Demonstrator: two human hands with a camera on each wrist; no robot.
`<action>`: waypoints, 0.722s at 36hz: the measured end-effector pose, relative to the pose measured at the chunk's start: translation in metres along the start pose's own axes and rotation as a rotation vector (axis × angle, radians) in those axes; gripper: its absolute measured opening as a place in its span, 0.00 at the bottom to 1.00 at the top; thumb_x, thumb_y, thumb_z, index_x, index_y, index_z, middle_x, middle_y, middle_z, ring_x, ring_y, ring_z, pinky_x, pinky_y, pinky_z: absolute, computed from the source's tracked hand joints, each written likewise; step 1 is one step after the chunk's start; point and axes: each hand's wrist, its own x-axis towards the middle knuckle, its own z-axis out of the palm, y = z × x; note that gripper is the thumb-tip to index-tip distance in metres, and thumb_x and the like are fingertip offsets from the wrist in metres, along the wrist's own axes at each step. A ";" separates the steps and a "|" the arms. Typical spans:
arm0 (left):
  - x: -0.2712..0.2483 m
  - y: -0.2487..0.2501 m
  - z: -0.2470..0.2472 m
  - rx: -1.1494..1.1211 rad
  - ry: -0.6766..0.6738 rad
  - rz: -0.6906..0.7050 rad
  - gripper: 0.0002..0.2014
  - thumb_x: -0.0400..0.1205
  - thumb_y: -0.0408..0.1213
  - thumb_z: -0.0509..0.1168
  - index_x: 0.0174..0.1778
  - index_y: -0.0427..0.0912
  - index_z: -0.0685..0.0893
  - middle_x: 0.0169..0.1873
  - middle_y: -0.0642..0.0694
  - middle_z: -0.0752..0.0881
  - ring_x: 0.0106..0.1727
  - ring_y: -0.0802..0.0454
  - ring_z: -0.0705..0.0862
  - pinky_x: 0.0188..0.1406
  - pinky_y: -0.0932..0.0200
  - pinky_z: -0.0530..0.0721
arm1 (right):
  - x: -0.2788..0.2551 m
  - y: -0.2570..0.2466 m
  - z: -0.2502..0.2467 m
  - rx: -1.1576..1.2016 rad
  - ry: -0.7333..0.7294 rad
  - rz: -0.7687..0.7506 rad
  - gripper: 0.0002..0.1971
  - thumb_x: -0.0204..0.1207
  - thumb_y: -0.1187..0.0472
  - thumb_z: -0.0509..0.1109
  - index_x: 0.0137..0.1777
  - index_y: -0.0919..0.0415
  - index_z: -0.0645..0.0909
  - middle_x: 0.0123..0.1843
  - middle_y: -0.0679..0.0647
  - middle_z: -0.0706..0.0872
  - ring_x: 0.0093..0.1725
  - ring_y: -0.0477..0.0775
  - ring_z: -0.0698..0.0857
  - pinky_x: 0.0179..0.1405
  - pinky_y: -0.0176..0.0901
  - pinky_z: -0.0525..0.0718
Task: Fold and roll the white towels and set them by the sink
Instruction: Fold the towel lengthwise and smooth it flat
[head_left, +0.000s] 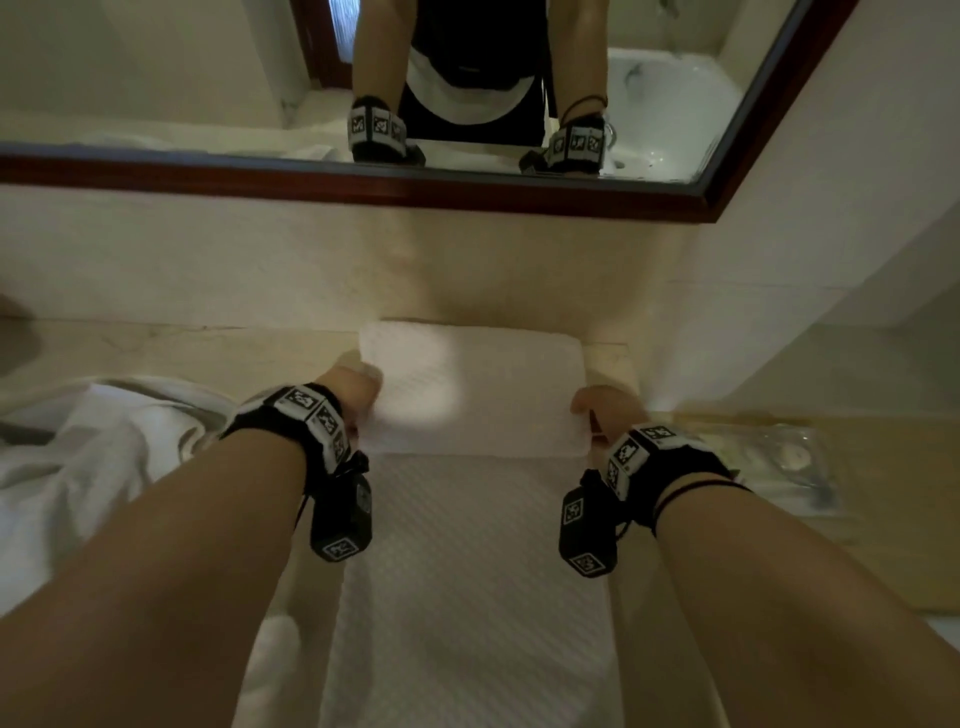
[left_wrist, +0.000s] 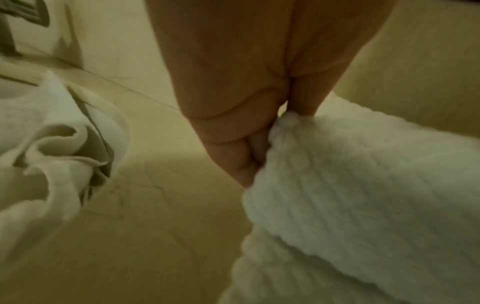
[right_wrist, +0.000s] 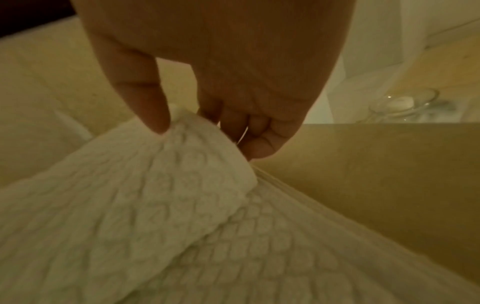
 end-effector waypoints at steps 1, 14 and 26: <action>0.002 -0.004 -0.002 -0.044 -0.020 -0.045 0.20 0.87 0.42 0.56 0.70 0.34 0.74 0.63 0.35 0.80 0.62 0.36 0.80 0.62 0.39 0.80 | -0.003 -0.003 0.001 0.034 -0.007 -0.004 0.12 0.79 0.60 0.66 0.36 0.61 0.71 0.41 0.57 0.76 0.35 0.54 0.74 0.44 0.46 0.77; 0.002 0.047 -0.010 -0.237 0.094 0.284 0.23 0.82 0.48 0.62 0.70 0.41 0.74 0.66 0.29 0.78 0.58 0.36 0.81 0.62 0.45 0.80 | -0.007 -0.029 0.000 0.126 0.237 -0.285 0.25 0.83 0.44 0.58 0.76 0.55 0.71 0.71 0.56 0.78 0.67 0.59 0.78 0.59 0.40 0.72; 0.000 0.012 -0.008 0.157 0.027 0.090 0.26 0.85 0.41 0.61 0.77 0.35 0.64 0.66 0.34 0.79 0.58 0.41 0.82 0.59 0.49 0.79 | -0.018 0.005 0.020 -0.487 0.103 -0.288 0.28 0.82 0.42 0.57 0.81 0.42 0.59 0.84 0.56 0.51 0.81 0.60 0.57 0.81 0.49 0.57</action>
